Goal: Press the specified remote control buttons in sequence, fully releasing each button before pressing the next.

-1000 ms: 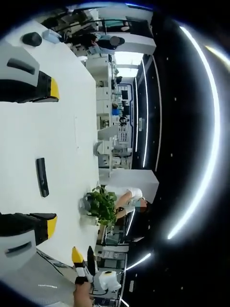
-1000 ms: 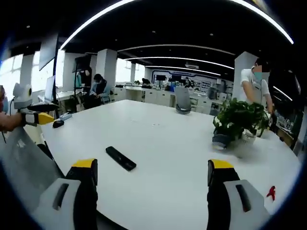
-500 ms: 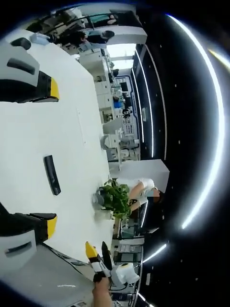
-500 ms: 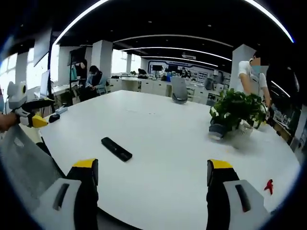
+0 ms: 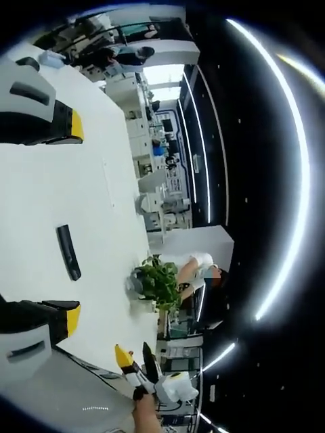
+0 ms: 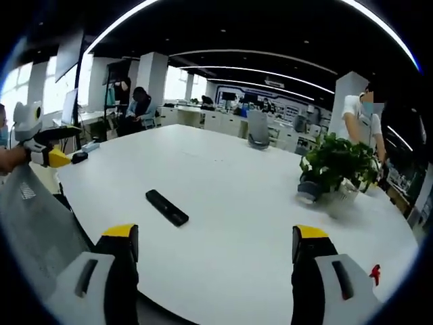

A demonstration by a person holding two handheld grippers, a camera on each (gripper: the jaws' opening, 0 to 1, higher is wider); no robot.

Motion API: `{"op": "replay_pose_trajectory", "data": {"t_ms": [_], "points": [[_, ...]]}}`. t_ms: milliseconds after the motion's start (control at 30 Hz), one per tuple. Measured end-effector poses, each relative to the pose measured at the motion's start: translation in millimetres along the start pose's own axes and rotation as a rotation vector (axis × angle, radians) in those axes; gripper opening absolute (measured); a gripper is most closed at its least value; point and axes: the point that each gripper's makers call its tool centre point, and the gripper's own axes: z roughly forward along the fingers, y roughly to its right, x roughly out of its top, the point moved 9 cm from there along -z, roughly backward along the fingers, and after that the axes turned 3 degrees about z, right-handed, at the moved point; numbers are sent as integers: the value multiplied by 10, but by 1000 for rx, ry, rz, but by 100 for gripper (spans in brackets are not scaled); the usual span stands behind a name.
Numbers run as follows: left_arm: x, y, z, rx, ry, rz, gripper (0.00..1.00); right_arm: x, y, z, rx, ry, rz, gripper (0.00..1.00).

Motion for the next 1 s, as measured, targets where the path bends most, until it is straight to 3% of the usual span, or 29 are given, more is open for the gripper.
{"op": "replay_pose_trajectory", "data": {"t_ms": [467, 1000], "points": [[-9, 41, 3, -14, -14, 20, 100, 86, -1, -101, -27, 71, 33, 95], [-5, 56, 10, -12, -15, 18, 100, 24, -41, -40, 11, -2, -9, 93]]}}
